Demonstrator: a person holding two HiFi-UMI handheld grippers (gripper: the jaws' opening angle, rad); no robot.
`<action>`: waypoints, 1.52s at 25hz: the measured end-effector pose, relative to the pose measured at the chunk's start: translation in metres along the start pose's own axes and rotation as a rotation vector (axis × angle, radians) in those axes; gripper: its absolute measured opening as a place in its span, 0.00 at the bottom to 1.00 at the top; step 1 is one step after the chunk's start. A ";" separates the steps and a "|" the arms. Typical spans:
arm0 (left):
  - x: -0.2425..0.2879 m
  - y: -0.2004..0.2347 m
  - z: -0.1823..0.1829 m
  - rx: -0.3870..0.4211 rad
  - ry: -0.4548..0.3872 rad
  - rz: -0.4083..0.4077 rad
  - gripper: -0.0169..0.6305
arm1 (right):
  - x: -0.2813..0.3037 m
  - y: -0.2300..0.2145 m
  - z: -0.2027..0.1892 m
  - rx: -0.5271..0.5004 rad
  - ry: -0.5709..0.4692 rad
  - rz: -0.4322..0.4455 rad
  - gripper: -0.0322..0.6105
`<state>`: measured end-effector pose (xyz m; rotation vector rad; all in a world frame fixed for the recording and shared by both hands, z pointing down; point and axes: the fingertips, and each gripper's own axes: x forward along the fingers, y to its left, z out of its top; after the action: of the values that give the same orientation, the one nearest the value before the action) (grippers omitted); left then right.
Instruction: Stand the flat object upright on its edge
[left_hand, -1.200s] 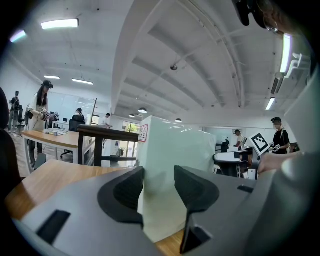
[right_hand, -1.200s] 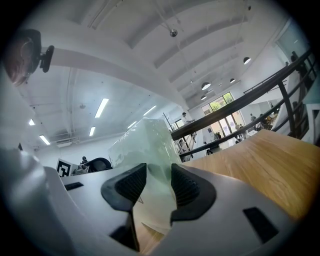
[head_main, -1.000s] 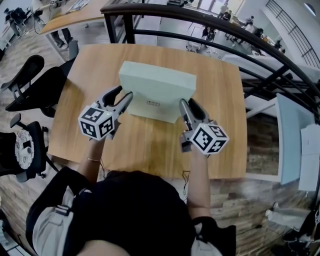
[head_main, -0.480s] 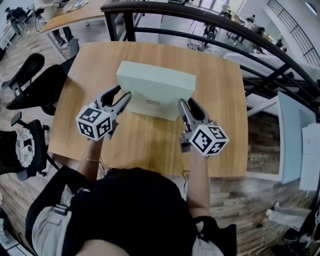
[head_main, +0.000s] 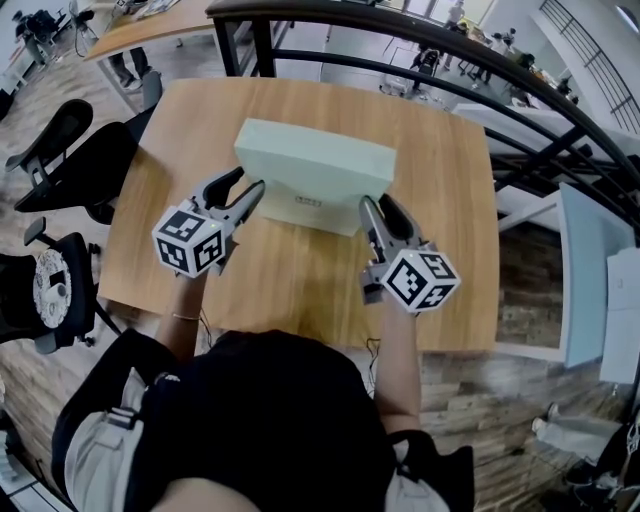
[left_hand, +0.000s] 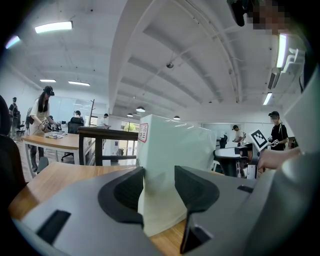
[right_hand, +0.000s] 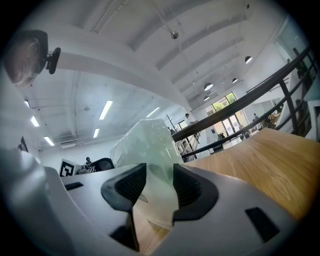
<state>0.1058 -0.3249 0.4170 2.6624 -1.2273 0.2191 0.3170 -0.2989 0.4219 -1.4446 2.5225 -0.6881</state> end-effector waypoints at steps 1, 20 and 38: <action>0.000 0.000 0.000 0.000 0.002 -0.002 0.33 | 0.000 0.000 0.000 -0.003 0.001 -0.001 0.30; -0.010 0.000 0.001 -0.008 -0.004 -0.005 0.33 | -0.005 0.008 -0.003 -0.006 0.003 0.005 0.30; -0.014 -0.015 0.004 -0.002 -0.015 -0.030 0.33 | -0.014 0.018 0.004 -0.038 -0.016 0.010 0.30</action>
<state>0.1084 -0.3063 0.4087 2.6836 -1.1900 0.1936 0.3118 -0.2812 0.4087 -1.4425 2.5426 -0.6284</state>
